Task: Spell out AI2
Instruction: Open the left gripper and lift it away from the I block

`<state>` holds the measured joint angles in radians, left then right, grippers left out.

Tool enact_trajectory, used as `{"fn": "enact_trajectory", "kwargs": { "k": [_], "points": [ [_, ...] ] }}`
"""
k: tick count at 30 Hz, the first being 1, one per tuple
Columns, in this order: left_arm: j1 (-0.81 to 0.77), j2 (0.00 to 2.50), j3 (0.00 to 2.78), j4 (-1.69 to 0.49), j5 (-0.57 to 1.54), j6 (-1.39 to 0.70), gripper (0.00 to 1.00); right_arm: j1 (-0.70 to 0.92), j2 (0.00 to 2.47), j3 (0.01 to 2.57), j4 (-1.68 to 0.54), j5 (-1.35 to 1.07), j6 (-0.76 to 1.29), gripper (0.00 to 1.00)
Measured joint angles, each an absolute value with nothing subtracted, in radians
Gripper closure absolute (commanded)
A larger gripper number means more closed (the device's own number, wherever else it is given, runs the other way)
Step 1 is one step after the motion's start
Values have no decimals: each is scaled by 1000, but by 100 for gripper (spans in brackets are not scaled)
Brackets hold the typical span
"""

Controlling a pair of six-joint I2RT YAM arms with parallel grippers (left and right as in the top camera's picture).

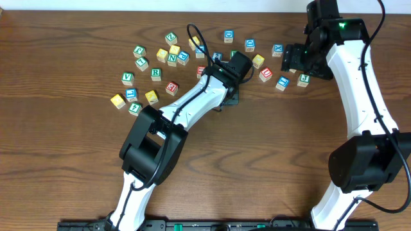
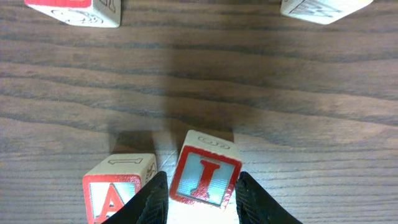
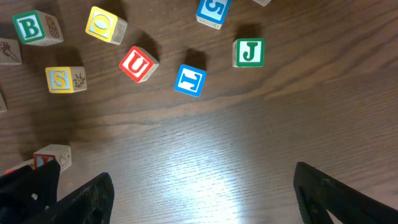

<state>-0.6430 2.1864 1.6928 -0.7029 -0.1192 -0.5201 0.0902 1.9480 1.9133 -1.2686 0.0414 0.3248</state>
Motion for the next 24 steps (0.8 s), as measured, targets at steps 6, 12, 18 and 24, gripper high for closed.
{"fn": "enact_trajectory", "kwargs": {
  "k": [6,12,18,24],
  "points": [
    [-632,2183,1696,-715,-119,-474,64,90,1948,1913,-1267,42,320,1],
    [-570,2079,1699,-802,-115,-440,64,90,1948,1913,-1234,-6,303,1],
    [-389,1779,1725,-924,-106,-392,64,114,1948,1914,-1161,-118,247,1],
    [-202,1615,1738,-972,-107,-383,63,196,1977,2004,-1124,-183,250,1]
  ]
}}
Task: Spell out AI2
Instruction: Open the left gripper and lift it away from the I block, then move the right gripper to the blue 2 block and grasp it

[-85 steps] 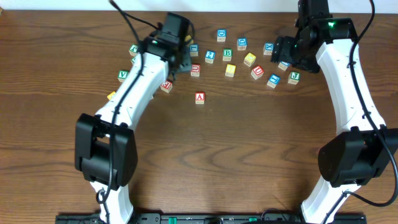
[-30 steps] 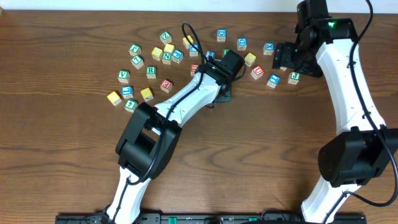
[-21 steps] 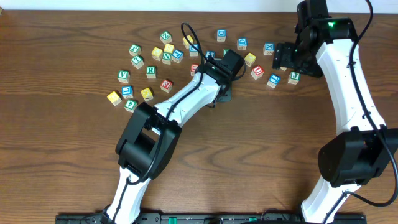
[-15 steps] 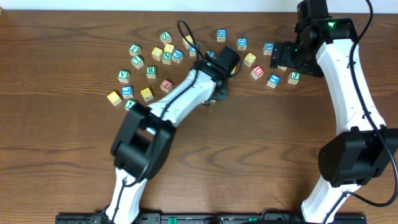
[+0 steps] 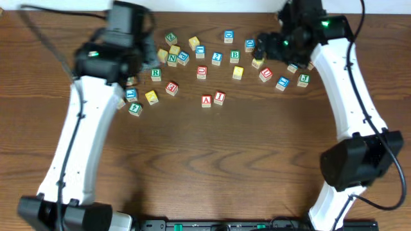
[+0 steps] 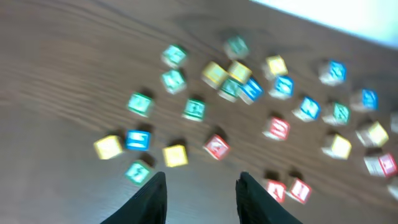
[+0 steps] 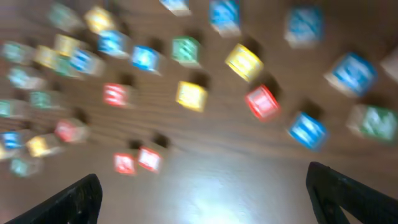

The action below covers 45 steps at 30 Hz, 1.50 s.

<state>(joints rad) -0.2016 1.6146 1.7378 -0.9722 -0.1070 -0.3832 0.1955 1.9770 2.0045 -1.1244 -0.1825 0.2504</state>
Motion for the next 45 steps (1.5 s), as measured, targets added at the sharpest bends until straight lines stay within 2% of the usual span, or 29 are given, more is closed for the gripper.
{"fn": "enact_trajectory", "kwargs": {
  "k": [4,8,16,21,33,45],
  "points": [
    [-125,1600,1738,-992,-107,-380,63,273,2090,2209,-1073,-191,252,1],
    [-105,1602,1738,-1010,-107,-376,63,343,2217,2304,-972,-200,289,1],
    [-105,1603,1721,-1019,-107,-369,63,409,2389,2305,-906,-80,400,27],
    [-105,1603,1721,-1028,-107,-369,64,448,2399,2305,-892,63,465,34],
    [-105,1603,1721,-1067,-107,-369,63,472,2504,2305,-850,139,547,37],
    [-105,1603,1721,-1073,-107,-368,63,472,2549,2305,-795,155,573,51]
  ]
}}
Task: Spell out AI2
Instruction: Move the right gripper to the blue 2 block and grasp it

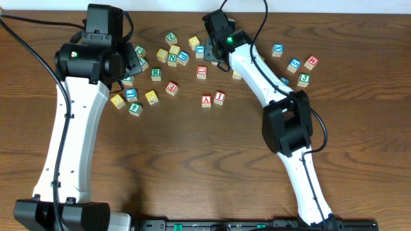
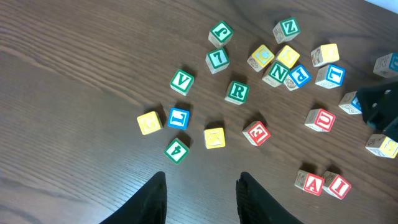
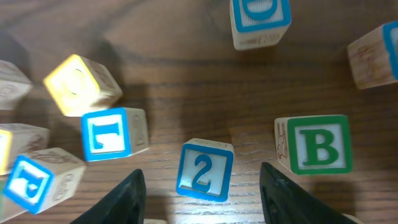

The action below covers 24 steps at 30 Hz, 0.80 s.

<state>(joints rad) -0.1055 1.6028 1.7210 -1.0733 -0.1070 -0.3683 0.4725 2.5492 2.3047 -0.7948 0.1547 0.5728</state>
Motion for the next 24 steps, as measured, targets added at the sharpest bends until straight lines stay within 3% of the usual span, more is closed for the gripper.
{"fn": "enact_trajectory", "kwargs": {
  "k": [21,24],
  "points": [
    [-105,1603,1721,-1074,-107,-368,63,472,2607,2305,-762,155,583,71],
    [-105,1603,1721,-1074,-107,-368,63,472,2607,2305,-762,155,578,69]
  ]
}}
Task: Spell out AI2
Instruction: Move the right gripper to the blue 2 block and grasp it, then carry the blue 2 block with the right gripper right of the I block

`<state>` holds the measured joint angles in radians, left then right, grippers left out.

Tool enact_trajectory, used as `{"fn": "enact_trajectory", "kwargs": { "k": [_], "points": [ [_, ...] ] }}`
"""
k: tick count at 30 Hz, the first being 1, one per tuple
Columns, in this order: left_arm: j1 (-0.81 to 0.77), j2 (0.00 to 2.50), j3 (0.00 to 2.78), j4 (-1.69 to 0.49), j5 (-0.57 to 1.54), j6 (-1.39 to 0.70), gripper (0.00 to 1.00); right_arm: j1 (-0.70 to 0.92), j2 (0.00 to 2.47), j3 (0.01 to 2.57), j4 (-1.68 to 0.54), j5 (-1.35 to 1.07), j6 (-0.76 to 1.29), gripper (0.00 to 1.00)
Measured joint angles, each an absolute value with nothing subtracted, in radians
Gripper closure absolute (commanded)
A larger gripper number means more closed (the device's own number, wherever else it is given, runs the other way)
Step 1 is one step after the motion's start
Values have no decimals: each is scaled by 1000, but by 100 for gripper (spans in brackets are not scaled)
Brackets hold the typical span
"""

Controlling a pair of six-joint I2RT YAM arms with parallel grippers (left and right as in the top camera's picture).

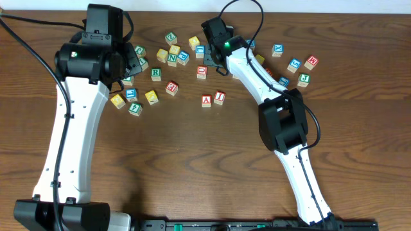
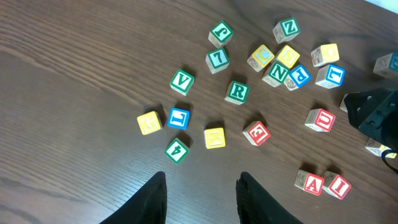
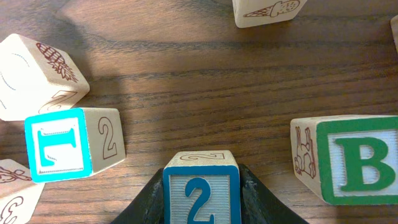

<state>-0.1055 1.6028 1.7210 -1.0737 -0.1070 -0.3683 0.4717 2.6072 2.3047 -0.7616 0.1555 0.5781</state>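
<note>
The red A block (image 1: 206,100) and red I block (image 1: 219,97) stand side by side on the table, and the left wrist view shows them too: the A block (image 2: 313,183) and the I block (image 2: 337,185). The blue 2 block (image 3: 201,196) rests on the wood among the far blocks. My right gripper (image 3: 201,186) is low over it, with a finger pressed on each side. My left gripper (image 2: 201,199) hangs open high above the table's left part, holding nothing.
Several loose letter blocks lie around the 2 block: a green B (image 3: 354,158) to its right, a cyan block (image 3: 62,149) to its left and a plain-faced block (image 3: 37,74) beyond. Another cluster sits at the left (image 1: 131,96), and a few more at the far right (image 1: 295,64).
My right gripper has come down onto the 2 block. Its fingers, wide apart before, now press on the block's two sides. The left arm has not moved.
At first my left gripper held the I block down beside the A block, with my right gripper open at the far right. Then the left arm was up at the left, leaving A and I together. My right gripper later hung open over the 2 block, and now grips it.
</note>
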Motion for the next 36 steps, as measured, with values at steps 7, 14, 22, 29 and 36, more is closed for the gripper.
{"fn": "enact_trajectory", "kwargs": {
  "k": [7,14,22,29,36],
  "points": [
    [-105,1603,1721,-1073,-107,-368,63,463,2607,2305,-766,147,559,73],
    [-105,1603,1721,-1074,-107,-368,63,440,2592,2305,-811,93,518,80],
    [-105,1603,1721,-1074,-107,-368,63,405,2426,2304,-973,28,460,79],
    [-105,1603,1721,-1074,-107,-368,63,394,2276,2308,-1234,-26,377,79],
    [-105,1603,1721,-1073,-107,-368,64,394,2275,2305,-1422,-35,355,78]
  ]
}}
